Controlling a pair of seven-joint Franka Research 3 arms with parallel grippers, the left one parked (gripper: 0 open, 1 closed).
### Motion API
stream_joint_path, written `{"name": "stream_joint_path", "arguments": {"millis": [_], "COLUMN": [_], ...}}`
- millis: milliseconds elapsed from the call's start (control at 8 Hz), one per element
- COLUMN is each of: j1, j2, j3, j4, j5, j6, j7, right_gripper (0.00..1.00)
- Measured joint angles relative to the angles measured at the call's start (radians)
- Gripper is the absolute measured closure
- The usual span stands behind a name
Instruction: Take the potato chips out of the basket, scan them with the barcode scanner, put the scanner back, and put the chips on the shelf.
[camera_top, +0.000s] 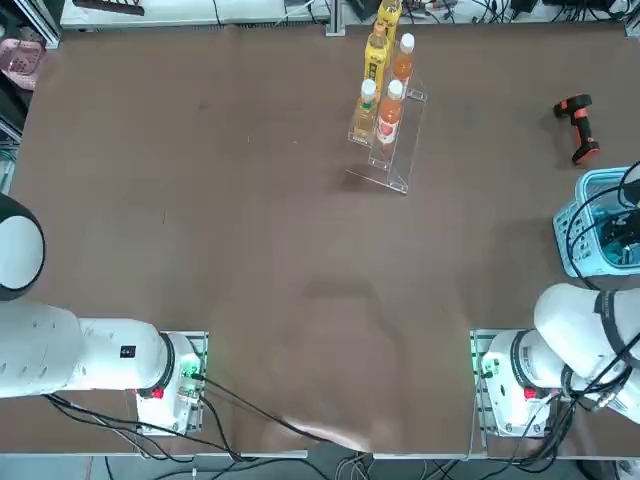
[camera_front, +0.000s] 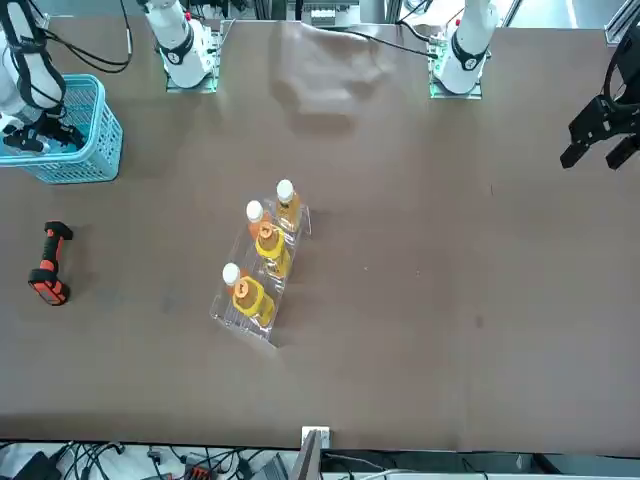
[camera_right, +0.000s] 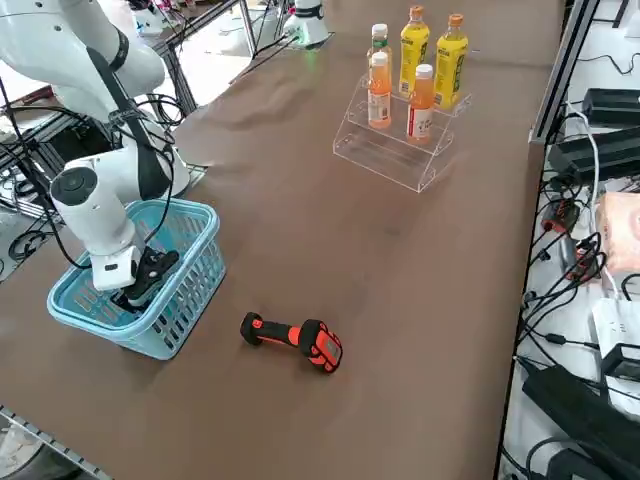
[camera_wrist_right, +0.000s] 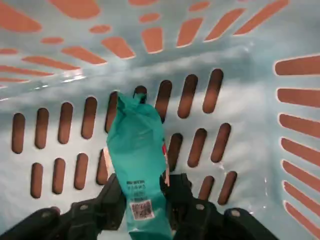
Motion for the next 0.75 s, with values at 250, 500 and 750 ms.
{"name": "stream_joint_path", "arguments": {"millis": [250, 500, 750], "j1": [0.001, 0.009, 0.032], "j2": [-0.012, -0.07, -0.166], "j3": [0.006, 0.014, 0.024], "j4": [0.005, 0.017, 0.031], "j5": [0.0, 0.0, 0.0], "j6": [-0.013, -0.088, -0.17], "j7": [0.0, 0.0, 0.0], "right_gripper": [0.58, 0.57, 0.57]}}
